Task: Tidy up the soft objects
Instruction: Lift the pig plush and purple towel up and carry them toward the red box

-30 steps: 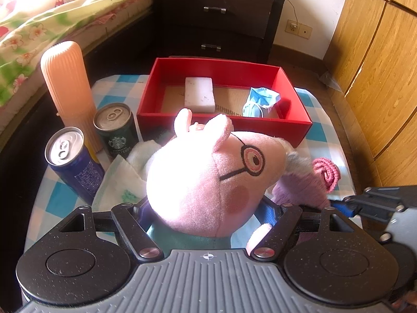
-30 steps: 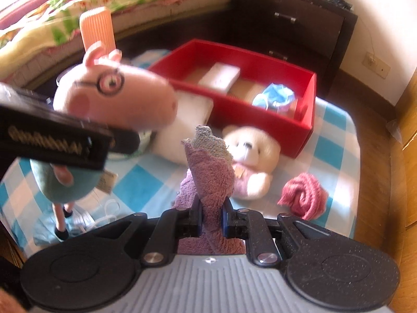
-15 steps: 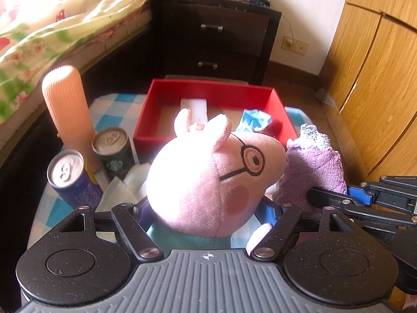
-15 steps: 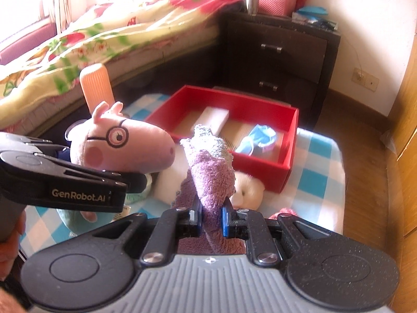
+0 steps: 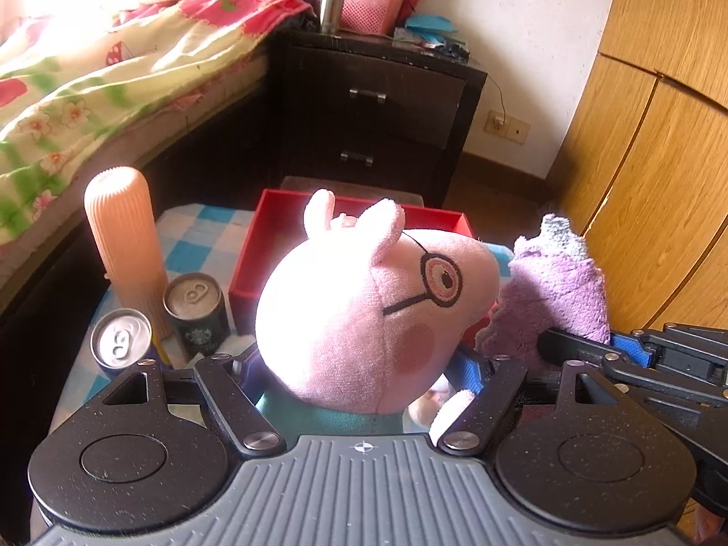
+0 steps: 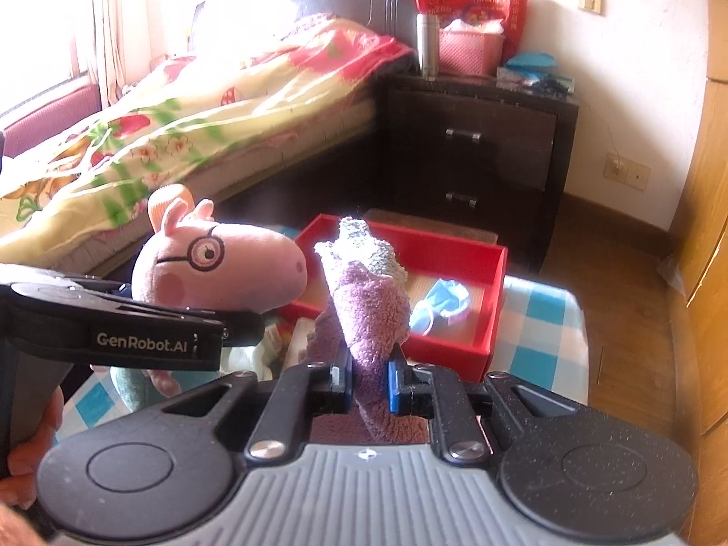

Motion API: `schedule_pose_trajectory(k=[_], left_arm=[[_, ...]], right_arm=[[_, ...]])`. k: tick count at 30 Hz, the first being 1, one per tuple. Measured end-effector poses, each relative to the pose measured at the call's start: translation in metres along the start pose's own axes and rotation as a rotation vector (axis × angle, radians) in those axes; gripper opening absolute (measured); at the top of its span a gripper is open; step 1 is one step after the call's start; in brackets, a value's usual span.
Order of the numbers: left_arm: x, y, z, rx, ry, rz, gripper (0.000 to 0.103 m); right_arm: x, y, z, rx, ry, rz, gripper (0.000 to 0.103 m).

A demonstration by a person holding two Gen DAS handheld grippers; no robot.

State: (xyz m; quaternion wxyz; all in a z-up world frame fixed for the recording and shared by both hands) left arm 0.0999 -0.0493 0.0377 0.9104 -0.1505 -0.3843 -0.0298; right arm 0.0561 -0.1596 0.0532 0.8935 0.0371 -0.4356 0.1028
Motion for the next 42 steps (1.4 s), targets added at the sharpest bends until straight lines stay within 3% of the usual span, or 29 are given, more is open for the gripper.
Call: schedule_pose_trajectory(k=[11, 19, 31, 42], left_arm=[[0.04, -0.011, 0.01, -0.008, -0.106, 0.007, 0.075], [0.055, -0.012, 0.001, -0.007, -0.131, 0.003, 0.075], [0.084, -0.005, -0.021, 0.01, -0.171, 0.001, 0.075], [0.102, 0.011, -0.057, 0.065, -0.177, 0.011, 0.075]], right_arm=[[0.04, -0.006, 0.014, -0.025, -0.108, -0.035, 0.0], [0.059, -0.008, 0.01, -0.043, -0.143, -0.055, 0.0], [0.089, -0.013, -0.018, -0.063, -0.17, -0.086, 0.0], [0.101, -0.024, -0.066, -0.091, -0.137, -0.085, 0.0]])
Point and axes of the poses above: each gripper's, at about its wrist camera, not at the fingertips, and z roughly against the way its jaws point, y to its left, x to its top, the point moved 10 cm from there along -z, roughly the way its jaws point, and after that the axes turned 8 degrees about -x, right-handed, at the moved point
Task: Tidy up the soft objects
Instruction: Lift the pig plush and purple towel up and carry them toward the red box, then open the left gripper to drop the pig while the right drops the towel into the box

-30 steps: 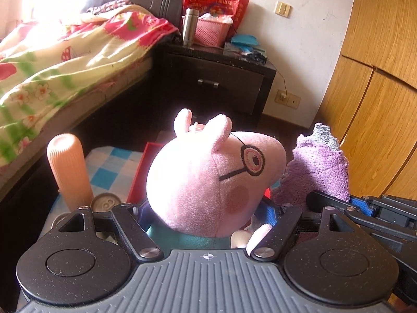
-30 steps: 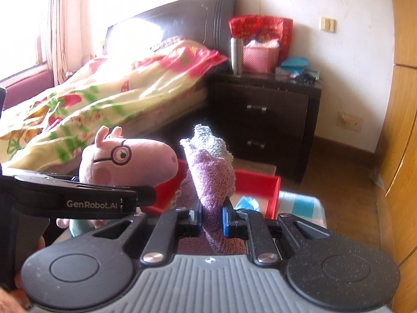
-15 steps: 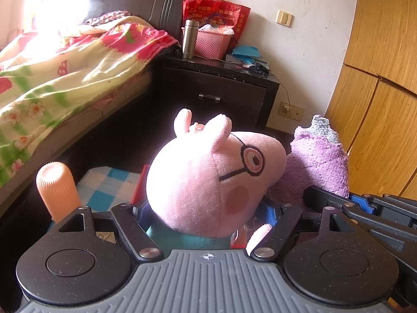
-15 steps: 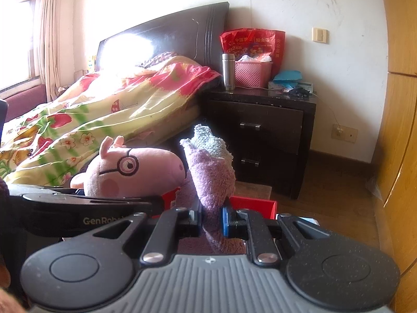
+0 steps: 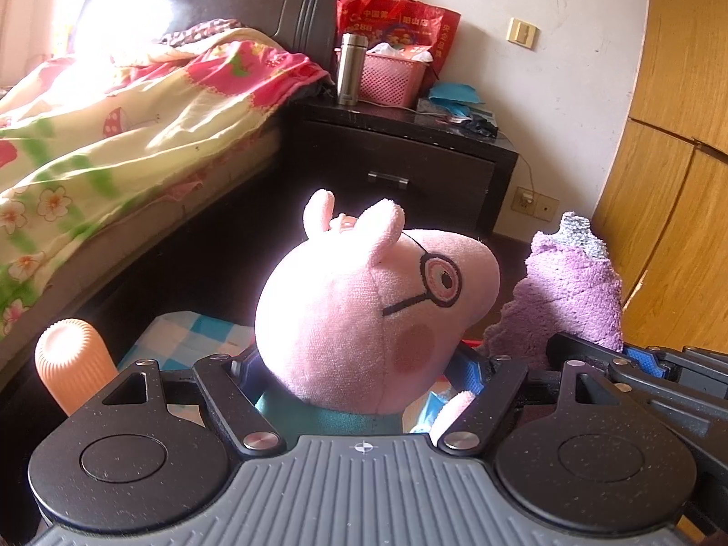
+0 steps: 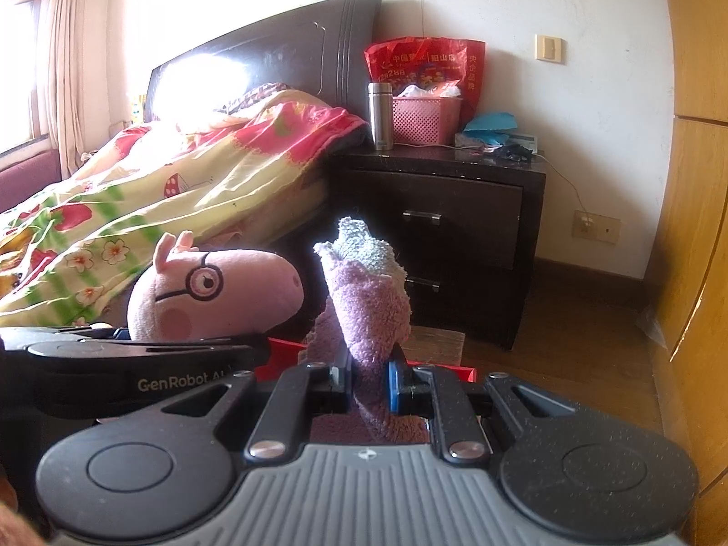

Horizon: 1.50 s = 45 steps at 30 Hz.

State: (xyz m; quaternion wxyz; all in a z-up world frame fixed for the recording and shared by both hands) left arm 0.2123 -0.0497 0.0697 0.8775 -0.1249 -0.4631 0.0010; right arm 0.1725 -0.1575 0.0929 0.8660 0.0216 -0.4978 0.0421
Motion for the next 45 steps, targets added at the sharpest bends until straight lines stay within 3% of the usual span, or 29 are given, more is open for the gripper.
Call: schedule_pose_trajectory(k=[10, 16, 21, 28, 32, 40, 45], left_arm=[[0.01, 0.012, -0.041, -0.011, 0.012, 0.033, 0.075], [0.013, 0.022, -0.059, -0.122, 0.051, 0.143, 0.075], [0.01, 0.038, -0.076, -0.08, 0.073, 0.176, 0.075], [-0.003, 0.04, -0.101, -0.113, 0.144, 0.204, 0.079], [0.0, 0.042, -0.101, -0.089, 0.121, 0.193, 0.085], [0.002, 0.044, -0.096, -0.079, 0.117, 0.19, 0.085], [0.0, 0.041, -0.089, -0.041, 0.12, 0.148, 0.085]], right_arm=[[-0.004, -0.005, -0.055, 0.008, 0.045, -0.036, 0.0], [-0.015, -0.011, -0.087, 0.004, 0.089, -0.062, 0.0], [-0.029, -0.016, -0.11, -0.001, 0.136, -0.065, 0.0], [-0.05, -0.018, -0.134, 0.002, 0.201, -0.063, 0.0], [-0.055, -0.016, -0.141, -0.006, 0.218, -0.05, 0.0], [-0.051, -0.02, -0.144, -0.028, 0.2, -0.074, 0.021], [-0.046, -0.018, -0.139, -0.028, 0.189, -0.075, 0.022]])
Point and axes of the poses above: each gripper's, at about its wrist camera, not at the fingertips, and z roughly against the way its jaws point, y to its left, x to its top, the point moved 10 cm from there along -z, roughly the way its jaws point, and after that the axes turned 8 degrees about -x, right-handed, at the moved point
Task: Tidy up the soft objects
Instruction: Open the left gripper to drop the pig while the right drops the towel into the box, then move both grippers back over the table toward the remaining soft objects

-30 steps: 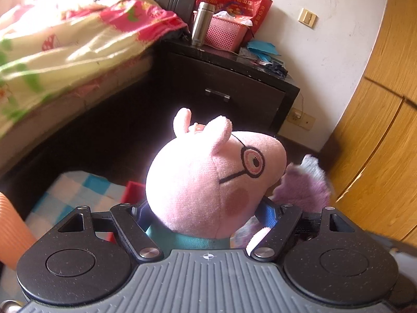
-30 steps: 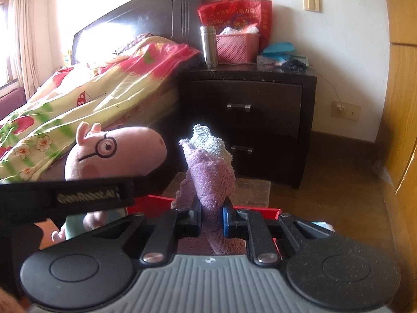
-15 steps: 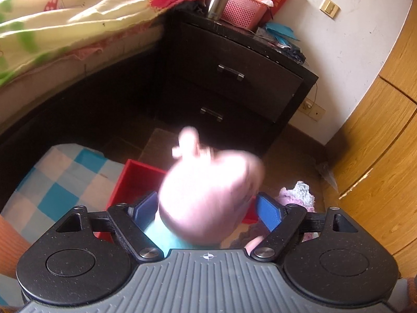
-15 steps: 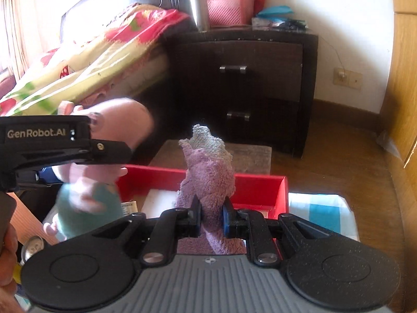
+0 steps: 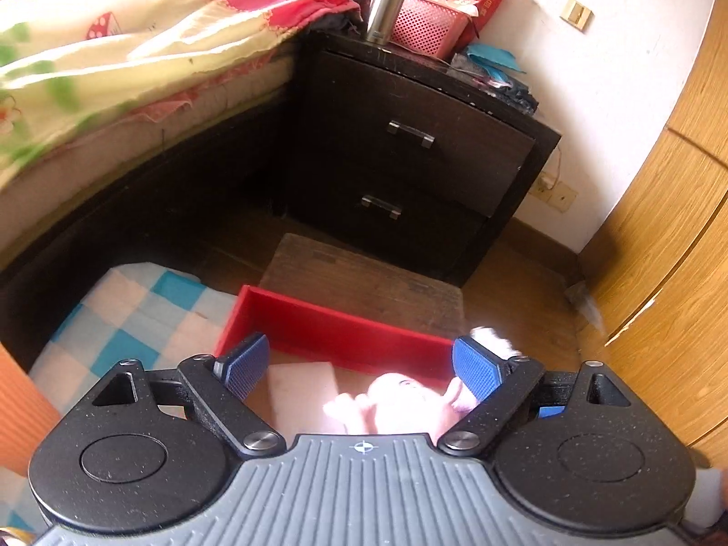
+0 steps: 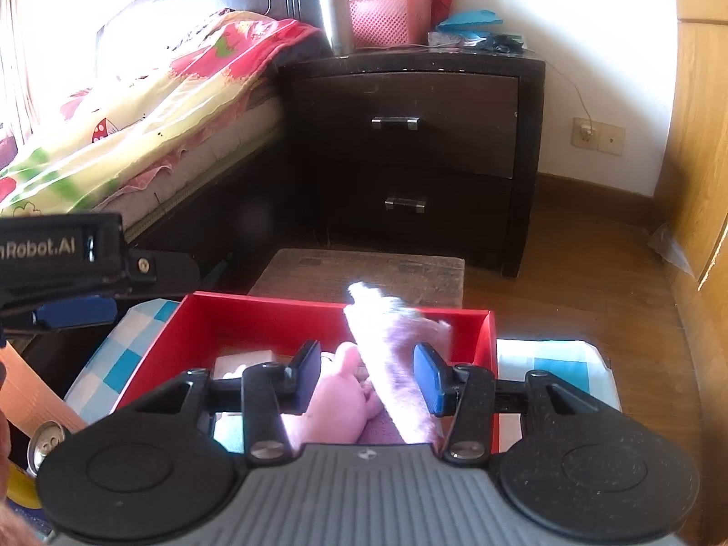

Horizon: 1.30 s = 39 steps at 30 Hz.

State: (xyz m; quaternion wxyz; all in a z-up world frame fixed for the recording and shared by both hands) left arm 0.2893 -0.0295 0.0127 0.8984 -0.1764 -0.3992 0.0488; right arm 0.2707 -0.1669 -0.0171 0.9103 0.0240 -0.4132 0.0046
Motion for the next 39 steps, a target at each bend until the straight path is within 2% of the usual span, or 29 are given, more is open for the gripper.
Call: schedule_pose_trajectory(k=[3, 9, 19, 23, 28, 32, 39], left_arm=[[-0.004, -0.005, 0.007, 0.019, 0.0, -0.04, 0.085], [-0.005, -0.017, 0.047, -0.016, -0.033, -0.08, 0.086], [-0.003, -0.031, 0.139, -0.071, -0.152, -0.067, 0.091], [-0.013, -0.034, 0.166, -0.077, -0.163, -0.082, 0.092], [-0.036, -0.028, 0.184, -0.068, -0.135, -0.099, 0.093], [-0.059, -0.016, 0.186, -0.057, -0.094, -0.074, 0.093], [-0.102, -0.001, 0.192, 0.004, -0.032, -0.113, 0.093]], right_arm=[[0.0, 0.003, 0.008, 0.001, -0.009, 0.012, 0.022], [0.006, 0.005, 0.037, 0.033, -0.026, -0.017, 0.023], [0.027, 0.026, 0.135, 0.109, -0.159, 0.009, 0.023], [0.022, 0.041, 0.166, 0.129, -0.18, 0.052, 0.023], [-0.001, 0.057, 0.187, 0.138, -0.162, 0.117, 0.024], [-0.026, 0.062, 0.193, 0.139, -0.129, 0.141, 0.024], [-0.064, 0.058, 0.2, 0.134, -0.082, 0.155, 0.024]])
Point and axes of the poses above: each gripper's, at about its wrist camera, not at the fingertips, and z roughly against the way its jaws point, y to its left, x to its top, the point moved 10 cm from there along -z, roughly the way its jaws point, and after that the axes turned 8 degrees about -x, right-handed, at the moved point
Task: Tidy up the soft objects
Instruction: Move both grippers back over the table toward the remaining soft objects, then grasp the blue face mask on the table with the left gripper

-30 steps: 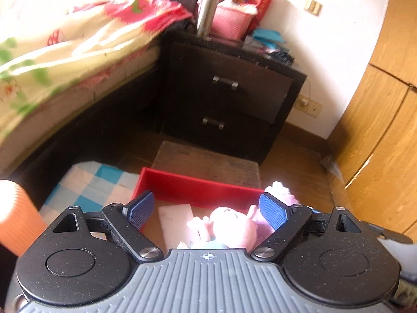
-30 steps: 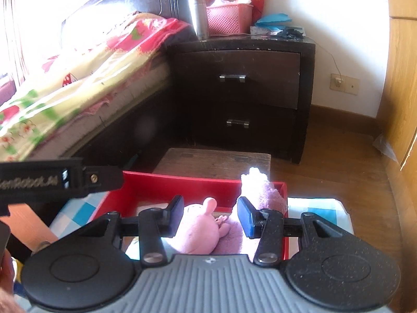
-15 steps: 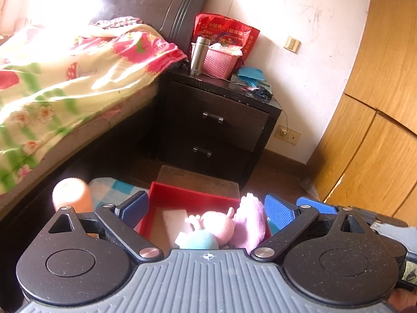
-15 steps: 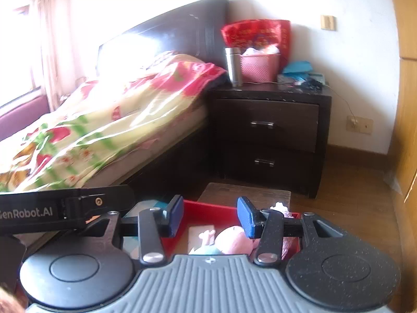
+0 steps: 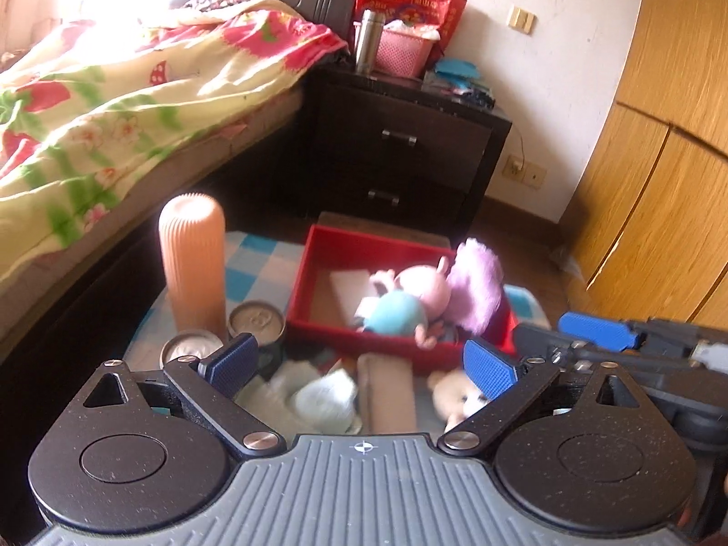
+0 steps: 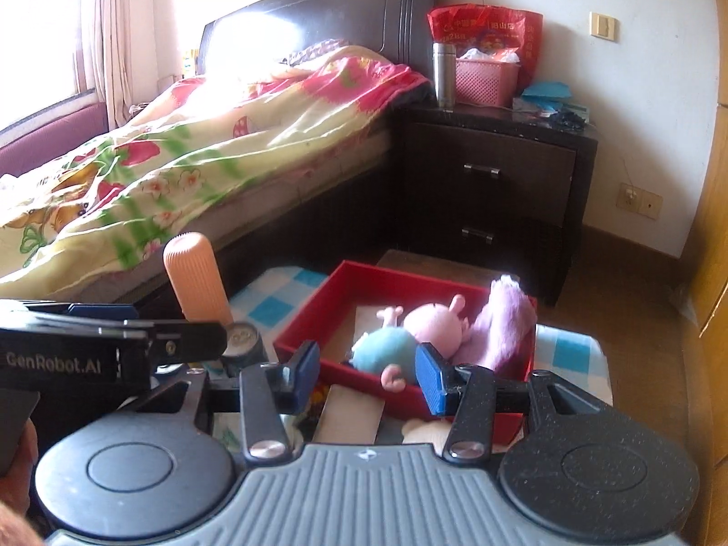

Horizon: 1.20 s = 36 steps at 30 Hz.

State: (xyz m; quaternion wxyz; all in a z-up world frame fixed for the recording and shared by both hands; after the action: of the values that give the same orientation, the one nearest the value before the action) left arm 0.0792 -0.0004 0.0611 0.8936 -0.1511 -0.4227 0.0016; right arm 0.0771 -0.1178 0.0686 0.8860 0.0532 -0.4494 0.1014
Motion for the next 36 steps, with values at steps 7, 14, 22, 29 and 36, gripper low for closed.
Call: schedule_pose_trajectory(k=[7, 14, 22, 29, 36], left_arm=[[-0.037, 0.009, 0.001, 0.03, 0.068, -0.022, 0.093], [-0.061, 0.013, 0.001, 0.04, 0.121, -0.025, 0.093], [-0.098, 0.036, -0.005, 0.113, 0.206, -0.038, 0.093], [-0.131, 0.066, -0.022, 0.185, 0.305, -0.036, 0.093], [-0.159, 0.088, -0.041, 0.237, 0.392, -0.037, 0.093]], right_arm=[[-0.028, -0.001, 0.007, 0.0, 0.041, -0.008, 0.024], [-0.059, 0.0, 0.01, -0.003, 0.096, -0.004, 0.024], [-0.095, 0.0, 0.01, -0.011, 0.163, 0.012, 0.024], [-0.116, 0.001, 0.006, 0.001, 0.215, 0.021, 0.024], [-0.139, 0.005, 0.0, 0.022, 0.277, 0.027, 0.028]])
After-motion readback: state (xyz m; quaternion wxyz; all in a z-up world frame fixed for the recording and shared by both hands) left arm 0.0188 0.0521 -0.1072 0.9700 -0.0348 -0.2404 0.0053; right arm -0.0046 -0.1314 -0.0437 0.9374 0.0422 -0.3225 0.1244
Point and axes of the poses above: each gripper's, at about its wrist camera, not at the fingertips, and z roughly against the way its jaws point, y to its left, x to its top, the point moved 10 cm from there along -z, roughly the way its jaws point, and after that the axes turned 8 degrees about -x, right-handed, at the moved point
